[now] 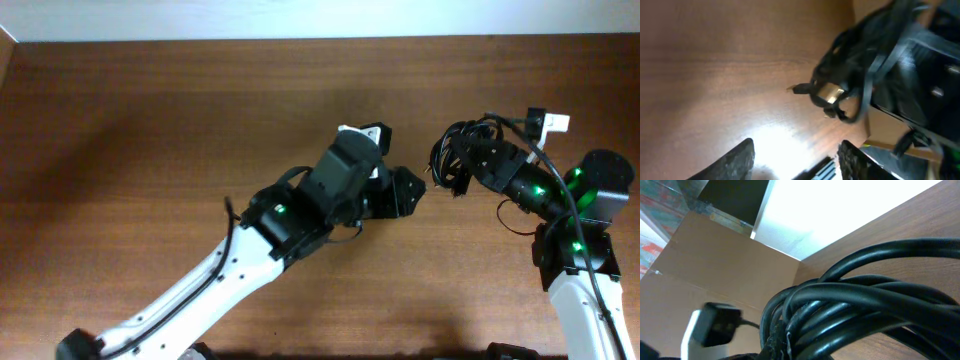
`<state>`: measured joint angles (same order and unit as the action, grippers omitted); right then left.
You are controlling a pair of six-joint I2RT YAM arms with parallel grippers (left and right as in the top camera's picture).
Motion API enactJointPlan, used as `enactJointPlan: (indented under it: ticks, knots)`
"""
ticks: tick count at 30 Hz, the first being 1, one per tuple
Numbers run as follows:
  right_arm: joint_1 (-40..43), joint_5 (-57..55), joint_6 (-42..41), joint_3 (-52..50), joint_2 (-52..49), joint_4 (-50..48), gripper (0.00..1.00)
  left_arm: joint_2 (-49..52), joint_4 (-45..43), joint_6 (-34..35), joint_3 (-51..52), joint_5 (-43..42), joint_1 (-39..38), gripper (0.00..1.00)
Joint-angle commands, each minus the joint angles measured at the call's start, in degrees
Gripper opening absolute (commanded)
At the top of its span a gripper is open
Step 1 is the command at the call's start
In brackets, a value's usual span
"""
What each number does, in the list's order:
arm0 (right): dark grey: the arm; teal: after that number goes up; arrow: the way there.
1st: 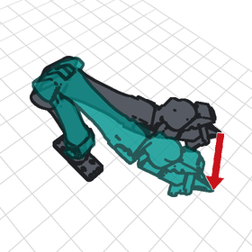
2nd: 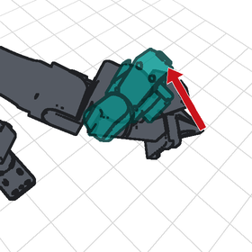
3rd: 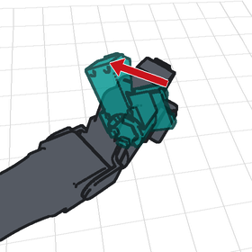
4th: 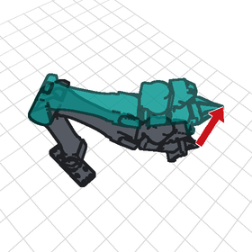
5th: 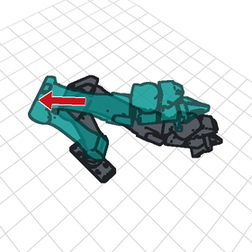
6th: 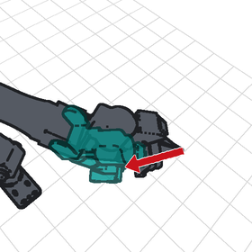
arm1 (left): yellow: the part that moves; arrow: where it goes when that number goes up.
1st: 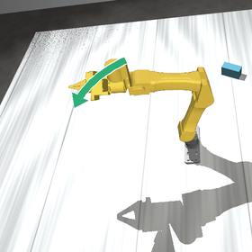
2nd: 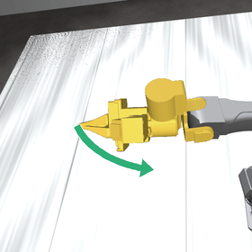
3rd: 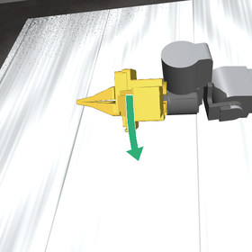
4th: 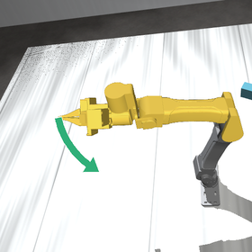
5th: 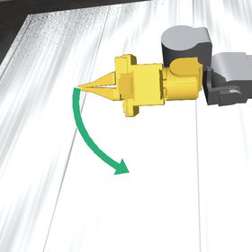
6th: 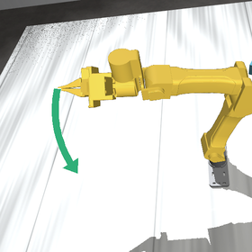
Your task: Untangle cables
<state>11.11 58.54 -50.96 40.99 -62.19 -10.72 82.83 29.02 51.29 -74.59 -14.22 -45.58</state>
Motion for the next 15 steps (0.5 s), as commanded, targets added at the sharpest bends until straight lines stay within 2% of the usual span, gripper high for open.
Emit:
enactJointPlan:
  ticks: [1,3,6,8,9,12,15]
  knots:
    - [0.11,0.72,1.49,0.48,0.33,-0.52,0.04,1.49,-2.97,4.55,-0.35,-5.22,-0.17,0.63]
    - [0.11,0.72,1.49,0.48,0.33,-0.50,0.04,1.49,-4.79,2.05,-0.35,-7.39,-0.17,0.69]
    - [0.15,-0.11,1.40,0.48,0.31,-0.11,0.04,1.49,-7.54,-0.85,-0.35,-11.56,-0.17,0.63]
    - [0.17,-0.13,1.18,0.48,0.31,0.98,0.04,1.49,-8.63,-0.79,-0.35,-11.58,-0.17,0.30]
    - [0.15,-0.13,1.20,0.48,0.31,1.90,0.04,1.51,-10.19,-0.79,-0.35,-11.54,-0.42,0.25]
    - [0.15,-0.07,1.18,0.48,0.28,2.43,0.04,1.51,-12.83,-0.81,-0.35,-9.46,-1.99,0.38]
    - [0.17,1.22,1.18,0.48,0.28,2.43,0.04,2.03,-11.28,-0.83,-0.35,-6.21,-2.38,0.45]
